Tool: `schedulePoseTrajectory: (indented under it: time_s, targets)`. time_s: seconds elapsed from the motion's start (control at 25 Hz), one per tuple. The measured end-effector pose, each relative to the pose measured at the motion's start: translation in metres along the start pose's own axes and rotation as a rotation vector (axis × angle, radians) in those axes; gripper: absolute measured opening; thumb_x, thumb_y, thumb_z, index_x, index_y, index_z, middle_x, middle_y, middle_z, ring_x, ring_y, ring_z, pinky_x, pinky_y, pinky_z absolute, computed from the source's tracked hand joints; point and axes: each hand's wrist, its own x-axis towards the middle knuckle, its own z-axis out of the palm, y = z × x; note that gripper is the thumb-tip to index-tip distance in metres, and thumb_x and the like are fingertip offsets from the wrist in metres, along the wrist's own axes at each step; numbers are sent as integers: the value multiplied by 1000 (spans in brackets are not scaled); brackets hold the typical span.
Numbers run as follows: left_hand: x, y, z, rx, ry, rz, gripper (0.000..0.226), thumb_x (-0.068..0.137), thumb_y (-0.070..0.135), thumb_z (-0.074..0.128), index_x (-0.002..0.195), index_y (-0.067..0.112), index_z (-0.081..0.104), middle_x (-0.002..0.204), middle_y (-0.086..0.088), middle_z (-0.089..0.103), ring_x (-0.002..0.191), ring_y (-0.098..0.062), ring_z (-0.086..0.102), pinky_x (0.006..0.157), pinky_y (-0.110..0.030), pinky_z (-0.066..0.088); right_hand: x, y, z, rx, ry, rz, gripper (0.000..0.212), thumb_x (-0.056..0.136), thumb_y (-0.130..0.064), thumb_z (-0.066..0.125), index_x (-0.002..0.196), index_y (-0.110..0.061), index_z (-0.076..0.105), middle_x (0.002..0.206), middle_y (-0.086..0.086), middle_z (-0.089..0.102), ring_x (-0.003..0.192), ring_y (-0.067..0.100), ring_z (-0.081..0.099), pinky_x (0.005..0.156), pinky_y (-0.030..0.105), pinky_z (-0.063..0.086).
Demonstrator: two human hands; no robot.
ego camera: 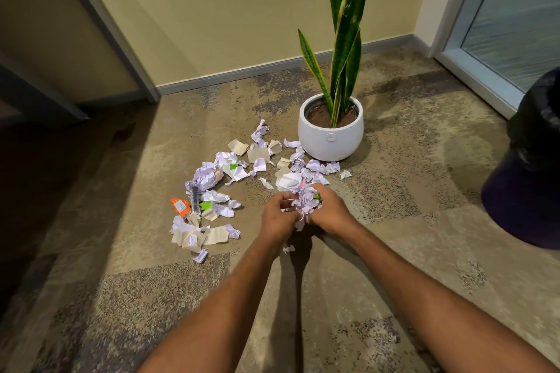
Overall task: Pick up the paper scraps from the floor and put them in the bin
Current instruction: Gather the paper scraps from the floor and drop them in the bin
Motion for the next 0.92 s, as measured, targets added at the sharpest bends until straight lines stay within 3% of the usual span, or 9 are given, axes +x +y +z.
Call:
schedulePoseTrajectory:
  time_s: [0.12, 0.24, 0.32, 0.44, 0.56, 0.72, 0.84, 0.92]
  targets:
    - [-9, 21, 18, -73, -15, 34, 46, 85, -16, 62, 118, 16, 69, 111, -9, 75, 100, -28, 74, 77, -43, 64, -3, -8, -26, 2, 34, -11, 76, 65, -1, 78, 131, -36, 63, 106, -17, 68, 95, -1, 65, 66, 18, 53]
    - [-18, 46, 39, -92, -37, 86, 47, 83, -15, 61, 119, 15, 71, 113, -8, 77, 103, -28, 74, 79, -41, 63, -9, -18, -56, 0, 86, -39, 74, 68, 5, 78, 125, -40, 62, 102, -22, 69, 91, -4, 64, 60, 9, 49]
    - [-25, 64, 54, -103, -59, 111, 48, 84, -12, 61, 121, 15, 70, 117, -10, 76, 105, -31, 72, 82, -41, 60, -17, -28, -79, 5, 130, -52, 74, 69, 8, 78, 124, -39, 62, 100, -22, 69, 90, -2, 64, 59, 9, 47]
    - [-37, 91, 80, -131, -109, 176, 47, 85, -9, 61, 124, 15, 69, 119, -11, 75, 110, -33, 72, 89, -46, 59, -30, -42, -116, 12, 207, -87, 71, 69, 11, 77, 125, -31, 65, 103, -12, 72, 95, 13, 70, 71, 25, 58]
    - [-54, 122, 112, -190, -152, 244, 49, 84, -13, 59, 126, 13, 69, 119, -14, 76, 111, -34, 73, 92, -50, 62, -47, -55, -156, 85, 274, -132, 63, 71, 15, 72, 109, -34, 66, 104, -5, 77, 95, 17, 72, 84, 44, 63]
    - [-81, 168, 160, -239, -223, 294, 50, 86, -13, 59, 127, 15, 67, 119, -10, 76, 112, -32, 73, 87, -44, 61, -78, -74, -215, 120, 397, -188, 60, 66, 3, 76, 105, -43, 69, 102, -10, 81, 95, 11, 74, 86, 41, 62]
    - [-102, 203, 196, -282, -304, 330, 48, 84, -12, 64, 116, 24, 69, 114, -6, 77, 108, -27, 74, 90, -47, 64, -101, -87, -262, 129, 511, -224, 58, 59, -4, 77, 110, -31, 71, 106, 0, 80, 94, 17, 72, 87, 45, 62]
    - [-118, 224, 218, -308, -371, 362, 48, 83, -14, 65, 109, 27, 68, 111, -5, 77, 103, -23, 75, 88, -45, 65, -116, -91, -291, 149, 588, -224, 58, 61, -1, 77, 112, -29, 72, 104, -1, 80, 91, 15, 71, 81, 39, 62]
